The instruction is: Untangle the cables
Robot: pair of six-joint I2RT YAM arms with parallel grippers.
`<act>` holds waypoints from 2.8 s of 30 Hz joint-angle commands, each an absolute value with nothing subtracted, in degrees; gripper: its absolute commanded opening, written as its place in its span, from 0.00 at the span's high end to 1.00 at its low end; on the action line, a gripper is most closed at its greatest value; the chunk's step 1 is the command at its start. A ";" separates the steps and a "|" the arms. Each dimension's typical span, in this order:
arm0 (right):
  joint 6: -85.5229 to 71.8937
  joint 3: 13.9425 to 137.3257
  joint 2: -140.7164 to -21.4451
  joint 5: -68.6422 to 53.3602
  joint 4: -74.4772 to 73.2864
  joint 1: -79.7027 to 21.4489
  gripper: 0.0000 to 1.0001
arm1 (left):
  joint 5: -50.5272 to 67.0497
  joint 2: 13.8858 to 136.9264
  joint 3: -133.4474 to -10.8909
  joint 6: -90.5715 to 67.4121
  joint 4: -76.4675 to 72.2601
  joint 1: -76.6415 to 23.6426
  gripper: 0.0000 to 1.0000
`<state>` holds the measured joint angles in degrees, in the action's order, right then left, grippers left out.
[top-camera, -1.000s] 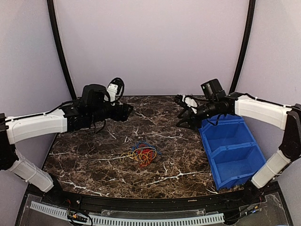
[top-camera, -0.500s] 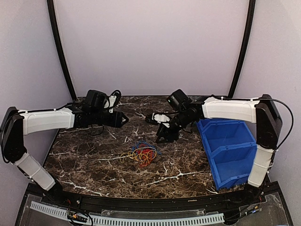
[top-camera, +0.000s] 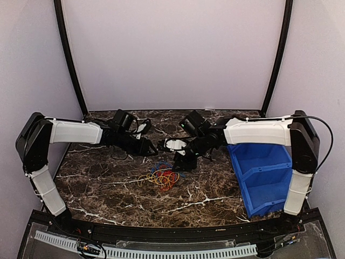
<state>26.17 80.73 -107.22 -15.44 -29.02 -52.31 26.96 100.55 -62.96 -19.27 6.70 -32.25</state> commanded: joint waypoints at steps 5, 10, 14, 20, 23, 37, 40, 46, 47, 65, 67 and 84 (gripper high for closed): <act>26.92 79.76 -109.85 -12.37 -24.66 -54.30 0.48 | 32.75 103.55 -66.88 -18.82 12.78 -32.34 0.58; 26.97 78.88 -110.10 -12.63 -23.65 -54.47 0.51 | 32.91 104.65 -67.49 -18.80 14.03 -32.41 0.53; 27.88 78.34 -110.14 -12.11 -23.52 -54.71 0.53 | 33.31 105.32 -67.50 -19.25 13.42 -32.43 0.53; 28.32 78.29 -110.71 -11.90 -23.25 -55.18 0.56 | 31.55 105.98 -67.70 -20.83 10.95 -32.38 0.56; 28.47 78.54 -111.05 -11.71 -23.29 -55.64 0.57 | 30.58 106.41 -67.74 -21.72 9.47 -32.43 0.61; 28.59 78.27 -110.57 -10.85 -22.97 -56.16 0.59 | 34.75 112.62 -70.79 -23.71 7.00 -32.43 0.68; 28.59 78.23 -110.49 -10.55 -22.99 -56.16 0.59 | 35.78 112.90 -70.97 -23.73 6.88 -32.39 0.70; 28.50 77.78 -110.43 -10.35 -22.80 -56.10 0.60 | 37.72 113.41 -70.98 -23.94 6.40 -32.43 0.78; 28.40 77.83 -110.52 -10.36 -22.83 -56.12 0.60 | 37.89 113.45 -71.00 -23.92 6.36 -32.43 0.80; 29.46 79.47 -102.87 -12.79 -28.05 -51.94 0.54 | 39.28 109.53 -71.15 -21.78 7.01 -32.43 1.00; 26.46 80.60 -100.84 -16.49 -28.28 -49.22 0.52 | 40.46 107.36 -70.33 -21.54 5.59 -32.43 1.00; 19.38 82.44 -99.03 -35.58 -21.04 -44.38 0.47 | 46.73 87.22 -59.09 -24.90 -15.94 -36.90 1.00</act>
